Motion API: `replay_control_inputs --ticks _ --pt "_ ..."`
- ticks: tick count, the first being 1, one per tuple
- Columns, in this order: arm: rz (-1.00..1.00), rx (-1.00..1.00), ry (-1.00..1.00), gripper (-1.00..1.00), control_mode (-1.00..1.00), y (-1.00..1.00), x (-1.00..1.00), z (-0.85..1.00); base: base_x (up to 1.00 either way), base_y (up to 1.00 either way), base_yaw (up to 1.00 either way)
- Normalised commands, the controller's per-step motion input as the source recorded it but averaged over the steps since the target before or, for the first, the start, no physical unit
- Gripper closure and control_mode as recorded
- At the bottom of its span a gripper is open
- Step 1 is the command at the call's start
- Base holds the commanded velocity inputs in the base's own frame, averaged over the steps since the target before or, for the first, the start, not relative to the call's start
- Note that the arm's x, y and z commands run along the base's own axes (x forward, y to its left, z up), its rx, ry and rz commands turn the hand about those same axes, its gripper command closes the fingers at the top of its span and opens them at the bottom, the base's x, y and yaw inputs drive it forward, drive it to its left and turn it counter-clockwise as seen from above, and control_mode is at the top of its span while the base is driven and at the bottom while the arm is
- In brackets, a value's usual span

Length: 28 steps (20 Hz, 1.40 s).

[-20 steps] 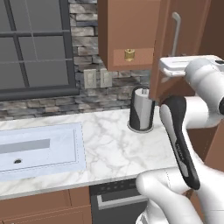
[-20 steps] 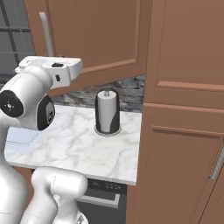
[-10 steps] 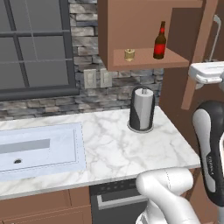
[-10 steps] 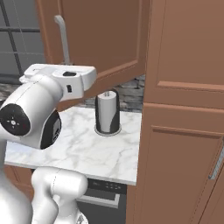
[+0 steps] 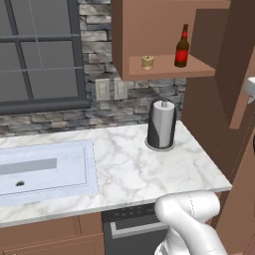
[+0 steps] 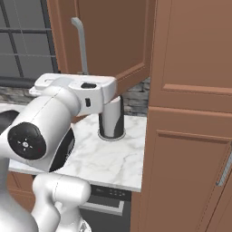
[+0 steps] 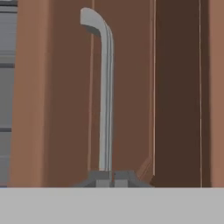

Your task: Get the candle and the beer from the cabinet and move them to the dining counter.

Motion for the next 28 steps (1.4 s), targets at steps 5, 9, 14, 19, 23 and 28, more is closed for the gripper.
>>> replay_control_inputs --ticks 5,9,14,19,23,28 --pt "0.00 0.00 0.00 1.00 -1.00 -0.14 -0.16 0.00 0.00 0.00 0.00" --pt "0.00 0.00 0.00 -1.00 -1.00 -0.05 -0.17 0.00 0.00 0.00 0.00" --pt "0.00 0.00 0.00 -1.00 -1.00 0.00 -0.21 0.00 0.00 0.00 0.00" --pt "-0.03 -0.03 -0.02 -1.00 -1.00 0.24 -0.62 0.00 0.00 0.00 0.00" --pt "-0.15 -0.06 0.00 -1.00 -1.00 0.81 -0.62 0.00 0.00 0.00 0.00" --pt "-0.27 -0.08 0.00 -1.00 -1.00 1.00 -0.12 0.00 0.00 0.00 0.00"
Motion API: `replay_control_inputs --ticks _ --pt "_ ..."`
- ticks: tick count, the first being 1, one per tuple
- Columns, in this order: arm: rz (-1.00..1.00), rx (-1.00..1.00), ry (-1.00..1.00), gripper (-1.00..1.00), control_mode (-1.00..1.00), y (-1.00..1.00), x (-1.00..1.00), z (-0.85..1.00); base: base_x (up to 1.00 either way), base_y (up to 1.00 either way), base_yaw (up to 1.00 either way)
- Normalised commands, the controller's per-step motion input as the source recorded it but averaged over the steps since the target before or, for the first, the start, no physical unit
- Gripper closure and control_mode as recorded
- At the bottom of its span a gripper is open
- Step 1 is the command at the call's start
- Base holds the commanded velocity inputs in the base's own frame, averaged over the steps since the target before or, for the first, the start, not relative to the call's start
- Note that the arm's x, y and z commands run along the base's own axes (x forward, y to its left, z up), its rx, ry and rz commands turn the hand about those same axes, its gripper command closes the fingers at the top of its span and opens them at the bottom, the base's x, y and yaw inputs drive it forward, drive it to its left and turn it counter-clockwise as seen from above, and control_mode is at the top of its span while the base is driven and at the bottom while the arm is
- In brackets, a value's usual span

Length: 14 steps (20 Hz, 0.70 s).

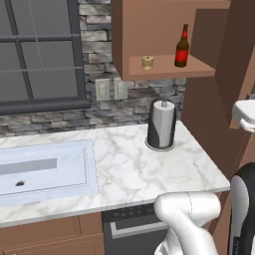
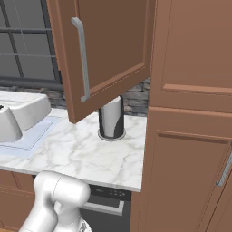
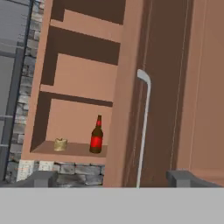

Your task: Get the candle and the beer from the cabinet and move them to the dining counter.

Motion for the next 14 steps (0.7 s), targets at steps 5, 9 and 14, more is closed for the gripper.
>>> replay_control_inputs --ticks 5,9,14 --pt "-0.35 -0.01 -0.04 -1.00 -1.00 0.98 0.11 0.01 0.00 0.00 0.00" --pt "-0.42 0.00 -0.09 -1.00 -1.00 0.62 0.33 0.00 0.00 0.00 0.00" --pt "-0.53 0.01 -0.11 -1.00 -1.00 0.22 0.35 0.00 0.00 0.00 0.00"
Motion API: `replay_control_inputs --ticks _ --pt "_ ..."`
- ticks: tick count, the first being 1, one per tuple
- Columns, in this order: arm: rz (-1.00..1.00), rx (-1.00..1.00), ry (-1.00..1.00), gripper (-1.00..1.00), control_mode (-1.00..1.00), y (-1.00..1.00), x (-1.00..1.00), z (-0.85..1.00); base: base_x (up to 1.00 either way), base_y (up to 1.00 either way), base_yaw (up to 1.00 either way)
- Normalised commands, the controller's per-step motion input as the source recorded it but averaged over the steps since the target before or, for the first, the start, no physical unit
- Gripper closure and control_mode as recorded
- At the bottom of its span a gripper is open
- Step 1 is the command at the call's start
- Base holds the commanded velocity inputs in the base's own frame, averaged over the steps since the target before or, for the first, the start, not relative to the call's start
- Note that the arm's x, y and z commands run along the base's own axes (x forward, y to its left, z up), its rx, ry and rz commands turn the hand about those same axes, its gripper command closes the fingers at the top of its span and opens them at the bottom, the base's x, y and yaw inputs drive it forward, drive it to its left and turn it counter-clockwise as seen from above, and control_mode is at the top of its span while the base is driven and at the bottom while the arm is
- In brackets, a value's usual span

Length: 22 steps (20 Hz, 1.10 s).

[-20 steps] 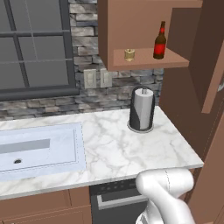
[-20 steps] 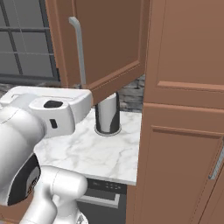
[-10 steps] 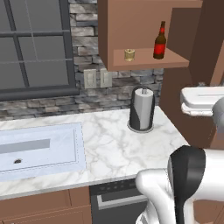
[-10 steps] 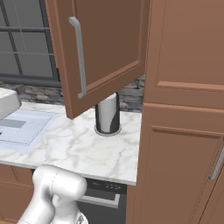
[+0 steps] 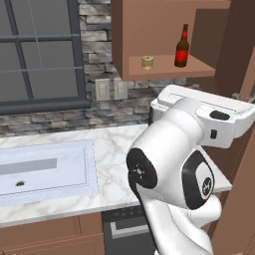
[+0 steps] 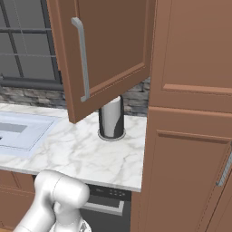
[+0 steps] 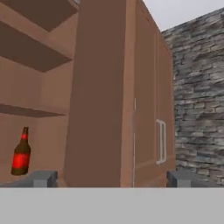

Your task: Get the candle and the beer from the cabinet and move them to the dining counter.

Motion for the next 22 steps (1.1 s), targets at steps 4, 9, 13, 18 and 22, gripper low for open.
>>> replay_control_inputs --ticks 4,9,13,18,22 --pt "-0.49 0.07 -0.06 -1.00 -1.00 0.00 0.35 0.00 0.00 0.00 0.00" --pt "-0.31 0.02 0.00 -1.00 -1.00 -0.15 0.38 0.00 0.00 0.00 0.00" --pt "-0.07 0.00 0.00 -1.00 -1.00 -0.34 0.08 -0.09 0.00 0.00 0.00" --pt "-0.02 0.00 0.00 -1.00 -1.00 -0.32 0.15 -0.05 0.00 0.00 0.00" --pt "0.00 0.00 0.00 -1.00 -1.00 -0.29 0.25 -0.17 0.00 0.00 0.00"
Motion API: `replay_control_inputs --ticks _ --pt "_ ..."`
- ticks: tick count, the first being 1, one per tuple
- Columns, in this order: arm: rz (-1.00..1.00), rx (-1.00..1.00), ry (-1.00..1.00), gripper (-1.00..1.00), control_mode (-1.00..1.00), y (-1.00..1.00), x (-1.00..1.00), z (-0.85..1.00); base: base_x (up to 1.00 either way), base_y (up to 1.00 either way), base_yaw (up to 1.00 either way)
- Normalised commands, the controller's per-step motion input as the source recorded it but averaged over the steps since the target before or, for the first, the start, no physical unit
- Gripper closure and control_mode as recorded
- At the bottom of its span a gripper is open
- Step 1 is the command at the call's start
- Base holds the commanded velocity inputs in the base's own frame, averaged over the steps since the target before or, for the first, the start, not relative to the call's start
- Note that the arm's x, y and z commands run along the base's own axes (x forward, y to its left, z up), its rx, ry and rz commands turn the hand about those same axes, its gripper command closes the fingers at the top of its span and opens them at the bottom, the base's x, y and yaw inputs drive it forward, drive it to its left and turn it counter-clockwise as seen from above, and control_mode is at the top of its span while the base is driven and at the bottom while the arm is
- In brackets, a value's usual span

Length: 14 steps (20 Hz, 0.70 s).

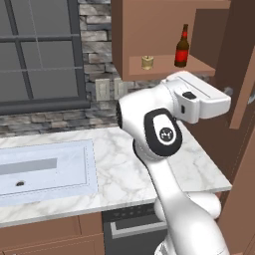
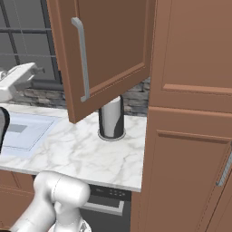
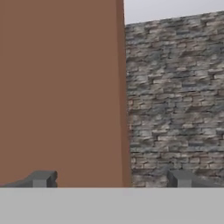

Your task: Get the candle and the beer from the cabinet and move them to the dining counter.

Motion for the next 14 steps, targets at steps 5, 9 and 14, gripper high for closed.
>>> replay_control_inputs --ticks 5,9,14 --pt "0.00 0.00 0.00 -1.00 -1.00 -0.26 0.42 -0.32 0.00 0.00 0.00" --pt "0.00 0.00 0.00 -1.00 -1.00 -0.19 0.40 -0.31 0.00 0.00 0.00" --pt "0.00 0.00 0.01 -1.00 -1.00 -0.17 0.39 -0.20 0.00 0.00 0.00"
